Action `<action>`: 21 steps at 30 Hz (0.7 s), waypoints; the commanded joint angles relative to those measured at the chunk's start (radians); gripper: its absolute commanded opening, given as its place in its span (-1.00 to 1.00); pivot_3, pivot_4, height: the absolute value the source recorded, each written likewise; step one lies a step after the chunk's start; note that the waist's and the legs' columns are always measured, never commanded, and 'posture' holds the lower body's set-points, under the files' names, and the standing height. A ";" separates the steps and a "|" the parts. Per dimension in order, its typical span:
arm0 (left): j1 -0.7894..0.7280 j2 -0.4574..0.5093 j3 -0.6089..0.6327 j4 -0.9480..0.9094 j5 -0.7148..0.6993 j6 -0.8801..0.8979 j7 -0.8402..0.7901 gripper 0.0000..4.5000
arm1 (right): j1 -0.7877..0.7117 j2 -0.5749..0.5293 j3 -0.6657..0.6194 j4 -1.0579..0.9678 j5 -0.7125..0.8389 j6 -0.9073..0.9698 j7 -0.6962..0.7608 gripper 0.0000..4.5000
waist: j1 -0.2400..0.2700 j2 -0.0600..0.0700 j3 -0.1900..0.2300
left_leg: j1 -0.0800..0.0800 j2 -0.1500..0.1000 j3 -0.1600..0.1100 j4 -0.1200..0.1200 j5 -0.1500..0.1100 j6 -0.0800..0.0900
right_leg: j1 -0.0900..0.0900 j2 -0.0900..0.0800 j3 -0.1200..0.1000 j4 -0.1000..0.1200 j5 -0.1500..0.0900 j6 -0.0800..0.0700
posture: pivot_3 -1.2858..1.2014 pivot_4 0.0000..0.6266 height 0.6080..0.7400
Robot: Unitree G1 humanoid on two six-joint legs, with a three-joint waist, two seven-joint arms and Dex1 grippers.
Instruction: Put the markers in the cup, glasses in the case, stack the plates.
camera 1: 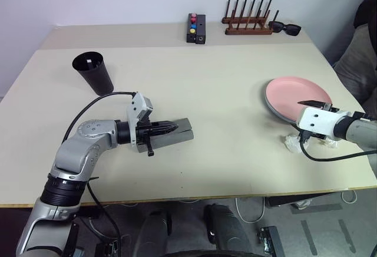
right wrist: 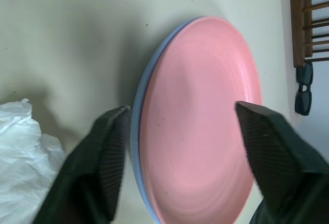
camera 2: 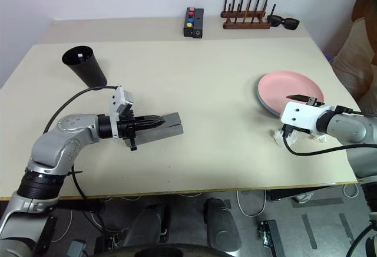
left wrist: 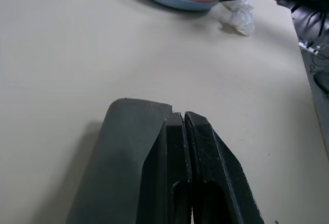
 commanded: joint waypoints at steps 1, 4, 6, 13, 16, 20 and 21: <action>-0.012 -0.007 0.015 -0.036 -0.015 -0.008 0.005 -1.00 | 0.033 0.005 -0.111 -0.103 0.135 0.077 0.050 0.49 | 0.000 0.000 0.000 | 0.000 0.000 0.000 0.000 0.000 0.000 | 0.000 0.000 0.000 0.000 0.000 0.001 | 0.03 -0.52 0.92; -0.022 -0.019 0.017 -0.033 -0.030 -0.002 -0.002 -1.00 | 0.170 0.014 -0.224 -0.248 0.319 0.253 0.169 0.49 | 0.007 0.000 0.000 | 0.000 0.000 -0.001 0.000 0.000 0.000 | 0.000 0.000 0.000 0.000 0.001 0.002 | 0.03 -0.52 0.92; -0.027 -0.028 0.013 -0.043 -0.052 0.013 -0.018 -1.00 | 0.280 0.003 -0.258 -0.302 0.346 0.308 0.220 0.49 | 0.016 0.000 0.000 | -0.001 0.000 -0.002 0.000 0.000 0.000 | 0.000 0.001 -0.001 0.000 0.001 0.003 | 0.03 -0.52 0.92; -0.024 -0.050 -0.027 -0.095 -0.085 0.049 -0.039 -1.00 | 0.337 0.026 -0.244 -0.282 0.300 0.339 0.158 0.49 | 0.021 0.000 0.000 | 0.001 0.000 0.002 0.002 0.000 0.000 | 0.000 0.000 0.001 0.000 -0.001 0.001 | 0.03 -0.52 0.92; -0.029 -0.074 -0.062 -0.109 -0.077 0.043 -0.027 -1.00 | 0.334 0.051 -0.179 -0.212 0.228 0.279 0.101 0.49 | 0.023 -0.001 0.000 | 0.000 0.000 0.001 0.002 0.000 0.000 | 0.000 0.001 0.001 0.000 -0.002 0.001 | 0.03 -0.52 0.92; -0.030 -0.104 -0.084 -0.141 -0.092 0.053 -0.013 -1.00 | 0.312 0.078 -0.161 -0.173 0.221 0.282 0.075 0.38 | 0.023 -0.001 0.000 | 0.000 0.000 0.002 0.002 0.000 0.000 | 0.000 0.000 0.001 -0.001 0.000 0.000 | 0.03 -0.52 0.92; -0.029 -0.107 -0.086 -0.145 -0.093 0.052 -0.012 -1.00 | 0.314 0.076 -0.159 -0.171 0.218 0.278 0.076 0.26 | 0.022 -0.001 0.000 | 0.000 0.000 0.002 0.002 0.000 0.000 | 0.001 0.000 0.001 -0.001 0.000 0.000 | 0.03 -0.52 0.92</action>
